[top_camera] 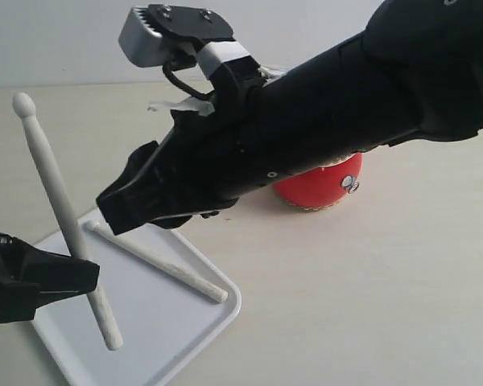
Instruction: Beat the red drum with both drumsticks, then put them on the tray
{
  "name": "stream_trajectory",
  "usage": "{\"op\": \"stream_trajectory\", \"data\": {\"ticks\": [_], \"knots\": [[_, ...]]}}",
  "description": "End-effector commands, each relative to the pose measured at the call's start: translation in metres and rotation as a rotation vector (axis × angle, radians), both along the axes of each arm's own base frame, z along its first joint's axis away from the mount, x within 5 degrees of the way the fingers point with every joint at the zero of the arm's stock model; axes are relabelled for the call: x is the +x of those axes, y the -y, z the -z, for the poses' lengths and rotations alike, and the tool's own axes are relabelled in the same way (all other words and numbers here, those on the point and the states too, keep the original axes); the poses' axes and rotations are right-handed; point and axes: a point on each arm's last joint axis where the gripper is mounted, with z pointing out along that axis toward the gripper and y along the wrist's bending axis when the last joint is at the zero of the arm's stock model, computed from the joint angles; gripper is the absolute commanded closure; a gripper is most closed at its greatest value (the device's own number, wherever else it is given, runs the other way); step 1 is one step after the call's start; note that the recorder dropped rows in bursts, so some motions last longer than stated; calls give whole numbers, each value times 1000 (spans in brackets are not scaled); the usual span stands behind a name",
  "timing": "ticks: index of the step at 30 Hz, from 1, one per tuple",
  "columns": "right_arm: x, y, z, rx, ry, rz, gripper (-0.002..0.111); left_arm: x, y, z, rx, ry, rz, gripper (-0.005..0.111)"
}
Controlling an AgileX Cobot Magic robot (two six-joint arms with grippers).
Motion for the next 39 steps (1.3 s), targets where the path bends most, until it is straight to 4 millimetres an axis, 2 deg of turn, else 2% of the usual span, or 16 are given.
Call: {"op": "stream_trajectory", "data": {"ticks": [1,5,14,20,31,35,39], "knots": [[-3,-4,-8,99,18,-50,65,2,2,-2,-50,47,5,107],[-4,-7,-12,151,43,-68,61,2,5,-5,-75,84,40,107],[-1,-7,-9,137,99,-76,50,-1,9,-9,-122,110,93,107],[2,-13,6,108,58,-91,50,-3,11,-12,-153,122,122,107],[6,-17,16,109,38,-83,50,-5,12,-12,-167,109,149,107],[3,-18,15,120,22,-112,57,-5,12,-13,-168,110,142,107],[0,-18,14,130,5,-141,74,-4,12,-12,-164,114,135,107]]}}
